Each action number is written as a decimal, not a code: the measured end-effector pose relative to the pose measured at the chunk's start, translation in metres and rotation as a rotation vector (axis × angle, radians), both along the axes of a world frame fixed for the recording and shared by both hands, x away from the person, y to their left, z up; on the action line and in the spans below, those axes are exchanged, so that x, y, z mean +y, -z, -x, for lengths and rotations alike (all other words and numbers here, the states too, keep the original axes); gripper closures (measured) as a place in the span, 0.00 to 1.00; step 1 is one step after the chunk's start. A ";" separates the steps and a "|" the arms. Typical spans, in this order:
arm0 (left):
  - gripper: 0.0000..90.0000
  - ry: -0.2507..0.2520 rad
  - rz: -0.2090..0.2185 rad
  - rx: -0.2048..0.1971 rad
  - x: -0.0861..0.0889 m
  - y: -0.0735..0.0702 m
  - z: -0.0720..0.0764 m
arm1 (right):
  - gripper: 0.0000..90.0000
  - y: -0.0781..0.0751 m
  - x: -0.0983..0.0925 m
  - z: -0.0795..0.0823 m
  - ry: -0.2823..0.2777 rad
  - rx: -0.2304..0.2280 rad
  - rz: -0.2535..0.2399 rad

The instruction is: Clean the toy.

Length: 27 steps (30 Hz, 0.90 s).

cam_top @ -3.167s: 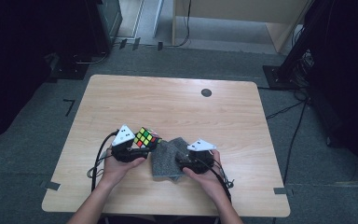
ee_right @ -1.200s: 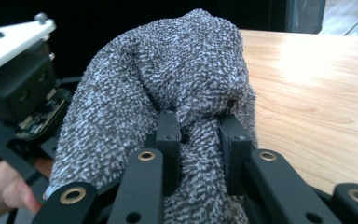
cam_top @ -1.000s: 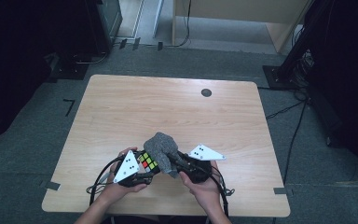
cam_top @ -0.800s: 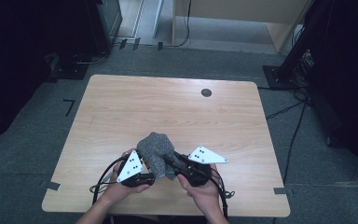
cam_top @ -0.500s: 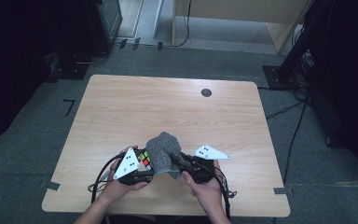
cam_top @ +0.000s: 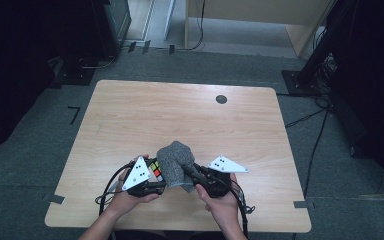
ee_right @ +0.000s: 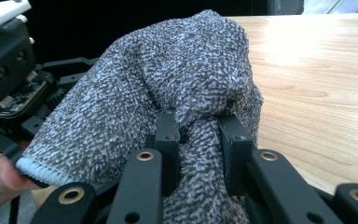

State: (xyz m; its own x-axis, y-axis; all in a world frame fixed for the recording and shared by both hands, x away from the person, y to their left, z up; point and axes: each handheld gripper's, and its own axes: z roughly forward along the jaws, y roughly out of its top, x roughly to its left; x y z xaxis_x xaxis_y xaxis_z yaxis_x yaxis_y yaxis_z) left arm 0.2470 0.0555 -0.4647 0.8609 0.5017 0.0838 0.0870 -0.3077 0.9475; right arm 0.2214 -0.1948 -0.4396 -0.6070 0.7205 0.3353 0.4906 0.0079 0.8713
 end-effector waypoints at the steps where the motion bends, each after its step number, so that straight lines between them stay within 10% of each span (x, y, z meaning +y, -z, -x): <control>1: 0.38 0.002 0.003 0.002 0.000 0.000 0.000 | 0.82 -0.002 0.001 0.001 -0.003 -0.006 0.000; 7: 0.38 -0.007 0.004 -0.010 0.003 -0.003 0.002 | 0.82 -0.007 0.008 0.006 -0.030 -0.058 0.015; 27: 0.38 -0.010 0.002 -0.001 0.004 -0.003 0.000 | 0.81 0.007 0.004 -0.001 -0.009 -0.016 0.014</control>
State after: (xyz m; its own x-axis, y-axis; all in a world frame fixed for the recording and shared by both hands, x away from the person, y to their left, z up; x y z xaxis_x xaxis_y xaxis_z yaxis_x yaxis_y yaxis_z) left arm 0.2466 0.0600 -0.4618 0.8556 0.5108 0.0833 0.0897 -0.3049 0.9482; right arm 0.2220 -0.1905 -0.4462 -0.6185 0.7199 0.3150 0.4762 0.0245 0.8790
